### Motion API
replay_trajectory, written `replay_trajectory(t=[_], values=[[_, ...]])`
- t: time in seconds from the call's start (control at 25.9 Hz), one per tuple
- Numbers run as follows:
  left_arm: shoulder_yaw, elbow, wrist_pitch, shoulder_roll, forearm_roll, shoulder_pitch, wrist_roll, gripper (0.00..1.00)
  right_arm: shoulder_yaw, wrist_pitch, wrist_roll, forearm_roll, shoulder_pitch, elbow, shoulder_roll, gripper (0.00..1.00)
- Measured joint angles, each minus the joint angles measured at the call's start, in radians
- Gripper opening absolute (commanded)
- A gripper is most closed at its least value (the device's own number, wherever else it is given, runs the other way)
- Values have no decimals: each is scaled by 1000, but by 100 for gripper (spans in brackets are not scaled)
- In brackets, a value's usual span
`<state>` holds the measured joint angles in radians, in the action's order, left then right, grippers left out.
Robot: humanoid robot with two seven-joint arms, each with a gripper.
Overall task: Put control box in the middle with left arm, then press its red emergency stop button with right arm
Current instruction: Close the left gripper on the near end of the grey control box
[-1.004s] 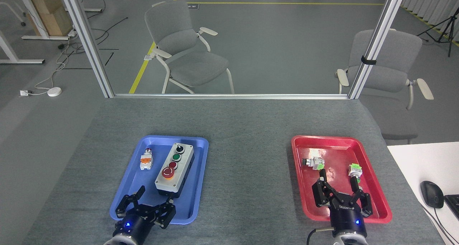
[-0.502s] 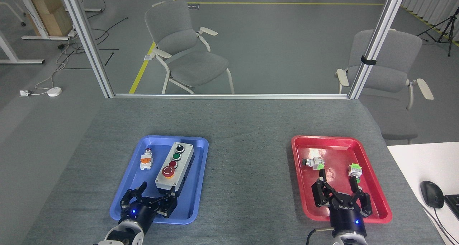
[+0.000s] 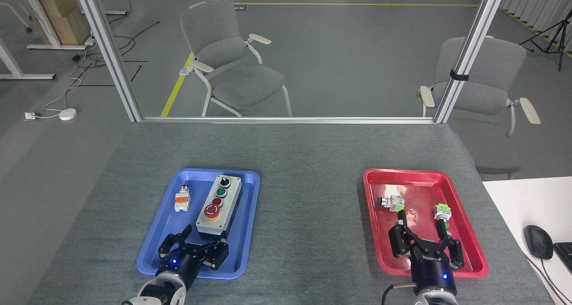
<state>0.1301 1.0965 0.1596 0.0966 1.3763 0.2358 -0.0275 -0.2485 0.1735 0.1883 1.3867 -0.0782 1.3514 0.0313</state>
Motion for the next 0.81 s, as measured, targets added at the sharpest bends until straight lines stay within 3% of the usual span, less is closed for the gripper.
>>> replay_trajectory(t=[0.46, 0.81], values=[[20, -41, -22, -43, 12, 41, 1, 98, 0, -2, 1, 0, 1, 0, 2, 99], [40, -177, -85, -71, 13, 141, 1, 98, -1, -4, 2, 0, 2, 0, 4, 99]])
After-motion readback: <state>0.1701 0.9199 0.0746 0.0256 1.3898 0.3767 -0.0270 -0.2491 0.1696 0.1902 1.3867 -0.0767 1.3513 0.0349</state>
